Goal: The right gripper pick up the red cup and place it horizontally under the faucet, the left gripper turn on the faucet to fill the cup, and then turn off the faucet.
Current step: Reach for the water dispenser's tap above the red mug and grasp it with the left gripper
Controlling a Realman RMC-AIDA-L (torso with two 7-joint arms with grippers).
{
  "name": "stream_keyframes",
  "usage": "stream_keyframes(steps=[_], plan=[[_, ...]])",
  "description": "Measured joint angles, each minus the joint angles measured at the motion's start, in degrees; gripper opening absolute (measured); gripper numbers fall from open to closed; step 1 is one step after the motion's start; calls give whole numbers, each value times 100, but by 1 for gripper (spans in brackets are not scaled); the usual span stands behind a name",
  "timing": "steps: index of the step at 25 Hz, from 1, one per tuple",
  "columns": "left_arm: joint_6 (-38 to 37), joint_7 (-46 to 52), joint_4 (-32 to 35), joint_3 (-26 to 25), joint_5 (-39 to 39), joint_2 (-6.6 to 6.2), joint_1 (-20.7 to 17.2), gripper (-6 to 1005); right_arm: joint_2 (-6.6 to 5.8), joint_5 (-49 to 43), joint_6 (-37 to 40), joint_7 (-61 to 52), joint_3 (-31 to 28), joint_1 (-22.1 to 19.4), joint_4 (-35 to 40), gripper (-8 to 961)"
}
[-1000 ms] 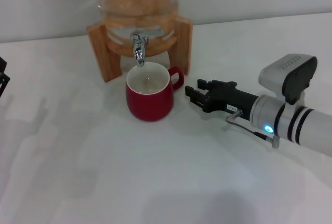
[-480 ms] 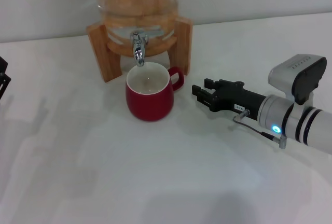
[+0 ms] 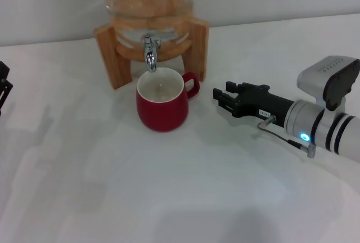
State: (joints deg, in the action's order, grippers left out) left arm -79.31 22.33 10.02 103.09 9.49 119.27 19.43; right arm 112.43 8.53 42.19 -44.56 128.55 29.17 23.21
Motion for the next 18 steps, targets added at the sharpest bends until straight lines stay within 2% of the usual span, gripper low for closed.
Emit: stream_keyframes(steps=[8, 18], plan=[[3, 0, 0, 0, 0, -4, -1, 848, -85, 10, 48, 0, -101, 0, -1, 398], [54, 0, 2, -16, 4, -16, 41, 848, -210, -56, 200, 114, -652, 1, -58, 398]])
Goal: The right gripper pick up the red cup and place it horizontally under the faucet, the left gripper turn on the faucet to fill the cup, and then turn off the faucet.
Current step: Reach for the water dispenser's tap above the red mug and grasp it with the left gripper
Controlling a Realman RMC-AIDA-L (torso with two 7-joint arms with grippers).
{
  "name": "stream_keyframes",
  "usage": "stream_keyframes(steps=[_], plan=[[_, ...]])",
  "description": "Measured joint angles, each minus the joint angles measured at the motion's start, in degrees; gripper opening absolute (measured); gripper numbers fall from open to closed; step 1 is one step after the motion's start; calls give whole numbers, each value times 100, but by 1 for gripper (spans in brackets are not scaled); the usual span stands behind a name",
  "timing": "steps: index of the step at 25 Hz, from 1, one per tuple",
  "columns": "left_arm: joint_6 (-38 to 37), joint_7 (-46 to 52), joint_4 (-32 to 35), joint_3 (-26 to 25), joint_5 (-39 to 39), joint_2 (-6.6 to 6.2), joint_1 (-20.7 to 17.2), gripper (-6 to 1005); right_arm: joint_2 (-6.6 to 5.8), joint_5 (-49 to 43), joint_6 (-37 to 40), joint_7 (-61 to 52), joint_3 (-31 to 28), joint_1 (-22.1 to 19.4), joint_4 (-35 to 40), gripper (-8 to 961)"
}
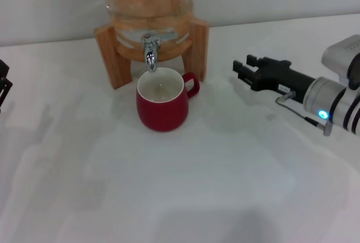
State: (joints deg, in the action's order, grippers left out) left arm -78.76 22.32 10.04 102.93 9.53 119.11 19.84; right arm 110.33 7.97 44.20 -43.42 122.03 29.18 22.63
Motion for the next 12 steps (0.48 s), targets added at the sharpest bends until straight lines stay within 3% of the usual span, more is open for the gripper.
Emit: stream_keyframes(steps=[5, 10, 12], plan=[[75, 0, 5, -23, 32, -2, 60, 848, 136, -6, 719, 470, -496, -10, -376, 397], [102, 0, 3, -71, 54, -2, 114, 848, 432, 10, 1506, 1593, -1354, -274, -603, 396], [102, 0, 5, -110, 60, -2, 117, 848, 483, 35, 1653, 1893, -1544, -374, -592, 396]])
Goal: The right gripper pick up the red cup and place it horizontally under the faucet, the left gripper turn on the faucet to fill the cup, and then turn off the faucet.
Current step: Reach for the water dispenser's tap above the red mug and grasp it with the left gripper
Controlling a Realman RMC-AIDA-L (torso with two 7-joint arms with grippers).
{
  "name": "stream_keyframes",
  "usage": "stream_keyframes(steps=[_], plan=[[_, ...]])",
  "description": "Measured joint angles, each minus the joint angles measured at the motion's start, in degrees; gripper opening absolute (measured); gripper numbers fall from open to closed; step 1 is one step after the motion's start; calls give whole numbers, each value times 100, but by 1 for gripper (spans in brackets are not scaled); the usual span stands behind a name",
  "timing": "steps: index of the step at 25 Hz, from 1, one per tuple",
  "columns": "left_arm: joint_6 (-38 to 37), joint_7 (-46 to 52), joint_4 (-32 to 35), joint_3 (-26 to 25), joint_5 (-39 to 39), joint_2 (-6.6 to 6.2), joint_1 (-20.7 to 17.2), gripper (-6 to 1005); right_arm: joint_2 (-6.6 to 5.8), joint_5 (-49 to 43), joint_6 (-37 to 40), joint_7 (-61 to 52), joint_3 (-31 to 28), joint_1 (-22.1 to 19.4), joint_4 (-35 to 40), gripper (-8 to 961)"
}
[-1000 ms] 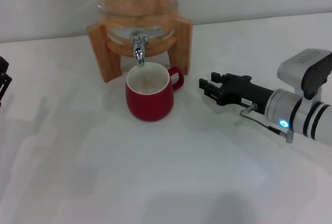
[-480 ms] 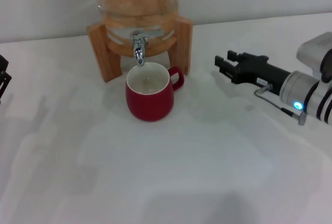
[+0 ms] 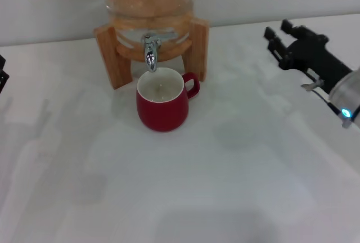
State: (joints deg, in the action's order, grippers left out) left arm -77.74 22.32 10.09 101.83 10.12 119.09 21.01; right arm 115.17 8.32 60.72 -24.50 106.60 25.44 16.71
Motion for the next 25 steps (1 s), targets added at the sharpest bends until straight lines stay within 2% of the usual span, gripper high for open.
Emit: stream_keyframes(steps=[9, 18, 21, 25], plan=[[0, 0, 3, -13, -24, -15, 94, 847, 62, 246, 987, 562, -187, -304, -96, 394], [-2, 199, 188, -10, -48, -78, 212, 847, 61, 212, 825, 361, -39, -320, -99, 393], [6, 550, 266, 39, -203, -179, 282, 847, 67, 213, 722, 337, 32, -321, -100, 393], [405, 1144, 718, 58, -935, -409, 262, 847, 73, 230, 583, 319, 102, -321, -103, 393]])
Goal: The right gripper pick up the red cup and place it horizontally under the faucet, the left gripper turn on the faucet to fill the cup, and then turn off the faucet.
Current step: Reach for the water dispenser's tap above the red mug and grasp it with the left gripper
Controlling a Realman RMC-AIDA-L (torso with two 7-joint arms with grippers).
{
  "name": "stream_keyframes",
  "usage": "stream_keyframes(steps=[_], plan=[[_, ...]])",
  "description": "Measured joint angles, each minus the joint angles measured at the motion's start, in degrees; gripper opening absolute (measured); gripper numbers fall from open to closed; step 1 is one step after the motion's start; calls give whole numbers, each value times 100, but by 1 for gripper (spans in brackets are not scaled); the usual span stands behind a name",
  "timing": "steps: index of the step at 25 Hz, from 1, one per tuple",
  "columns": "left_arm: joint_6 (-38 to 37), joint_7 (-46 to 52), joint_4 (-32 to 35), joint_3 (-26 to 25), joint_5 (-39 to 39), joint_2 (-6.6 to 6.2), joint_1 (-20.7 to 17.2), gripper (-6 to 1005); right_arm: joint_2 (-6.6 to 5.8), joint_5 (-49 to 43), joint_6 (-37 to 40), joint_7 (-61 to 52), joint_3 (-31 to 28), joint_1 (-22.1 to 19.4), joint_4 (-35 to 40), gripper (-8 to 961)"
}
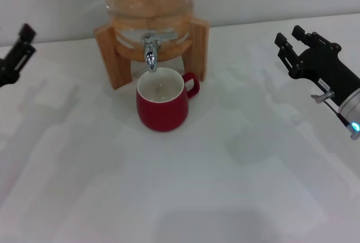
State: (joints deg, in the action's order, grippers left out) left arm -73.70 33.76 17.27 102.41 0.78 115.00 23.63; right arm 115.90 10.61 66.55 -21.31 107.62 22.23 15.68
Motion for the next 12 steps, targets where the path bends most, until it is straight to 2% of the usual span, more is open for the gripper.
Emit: stream_keyframes(steps=[2, 3, 4, 9, 12], plan=[[440, 174, 465, -13, -490, -101, -103, 847, 3, 4, -38, -3, 4, 0, -2, 393], [440, 174, 465, -13, -490, -101, -103, 847, 6, 5, -46, -5, 4, 2, -2, 393], [1114, 327, 1257, -47, -1143, -180, -341, 847, 13, 0, -59, -10, 5, 7, -3, 393], [2463, 607, 2846, -94, -2179, -232, -944, 847, 29, -4, -112, -90, 43, 31, -3, 393], [3009, 1203, 3786, -359, -3070, -203, -1386, 847, 30, 17, -136, -112, 67, 39, -4, 393]])
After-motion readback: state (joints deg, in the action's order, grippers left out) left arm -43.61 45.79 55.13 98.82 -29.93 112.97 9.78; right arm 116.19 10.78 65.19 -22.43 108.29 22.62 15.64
